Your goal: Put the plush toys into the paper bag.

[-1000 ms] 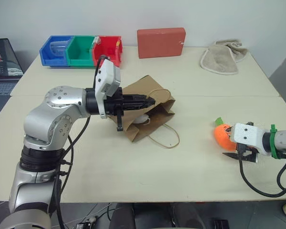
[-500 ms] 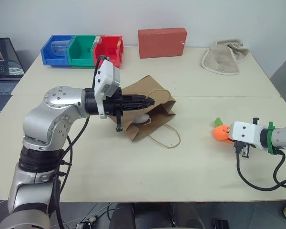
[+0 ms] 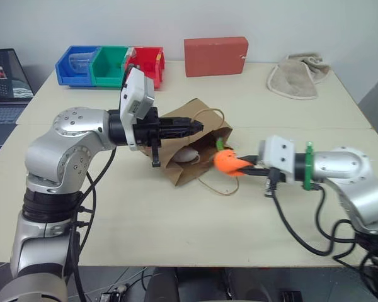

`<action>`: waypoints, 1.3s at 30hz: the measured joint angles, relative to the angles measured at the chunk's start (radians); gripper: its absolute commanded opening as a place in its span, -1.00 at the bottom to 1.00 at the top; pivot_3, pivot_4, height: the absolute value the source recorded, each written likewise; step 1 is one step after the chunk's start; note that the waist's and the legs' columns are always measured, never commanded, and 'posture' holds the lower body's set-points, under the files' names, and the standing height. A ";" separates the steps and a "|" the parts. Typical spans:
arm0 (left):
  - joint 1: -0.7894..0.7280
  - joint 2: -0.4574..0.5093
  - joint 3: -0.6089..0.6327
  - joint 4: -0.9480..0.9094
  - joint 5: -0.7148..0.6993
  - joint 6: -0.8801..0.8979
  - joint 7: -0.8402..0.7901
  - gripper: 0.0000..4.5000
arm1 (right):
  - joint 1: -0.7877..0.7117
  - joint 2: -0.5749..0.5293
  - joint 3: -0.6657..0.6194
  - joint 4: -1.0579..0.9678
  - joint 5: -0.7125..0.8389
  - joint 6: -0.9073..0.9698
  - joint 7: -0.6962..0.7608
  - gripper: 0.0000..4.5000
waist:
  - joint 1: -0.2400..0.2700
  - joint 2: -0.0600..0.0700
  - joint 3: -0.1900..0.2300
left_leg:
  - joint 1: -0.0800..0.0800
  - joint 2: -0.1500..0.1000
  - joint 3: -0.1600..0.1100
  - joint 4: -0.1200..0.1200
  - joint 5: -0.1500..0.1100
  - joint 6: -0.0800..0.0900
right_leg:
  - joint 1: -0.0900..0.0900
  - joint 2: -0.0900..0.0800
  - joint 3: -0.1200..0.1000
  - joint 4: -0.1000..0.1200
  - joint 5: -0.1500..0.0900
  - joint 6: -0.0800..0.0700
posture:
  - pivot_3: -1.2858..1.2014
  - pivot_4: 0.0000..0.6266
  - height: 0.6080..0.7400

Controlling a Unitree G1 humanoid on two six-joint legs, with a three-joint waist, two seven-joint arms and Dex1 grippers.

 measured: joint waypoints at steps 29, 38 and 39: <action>-0.003 0.002 0.010 -0.026 -0.050 0.070 0.013 -1.00 | -0.170 0.347 0.178 0.381 -0.457 -0.212 -0.335 0.98 | -0.004 0.000 0.000 | -0.001 0.000 0.000 -0.001 0.000 0.000 | -0.003 0.000 -0.001 0.002 0.000 0.000 | 0.03 -0.52 1.00; -0.005 -0.013 0.006 -0.021 -0.040 0.051 0.017 -1.00 | -0.107 0.247 0.112 0.159 -0.329 -0.129 -0.165 0.98 | -0.004 0.000 0.000 | -0.001 0.000 0.000 -0.001 0.000 0.000 | -0.002 0.000 -0.001 0.002 0.000 0.000 | 0.03 -0.52 1.00; -0.005 -0.015 0.005 -0.020 -0.037 0.049 0.017 -1.00 | -0.092 0.225 0.086 0.114 -0.283 -0.110 -0.130 0.98 | -0.003 0.000 0.000 | -0.001 0.000 0.000 -0.001 0.000 0.000 | -0.002 0.000 -0.001 0.002 0.000 0.000 | 0.03 -0.52 1.00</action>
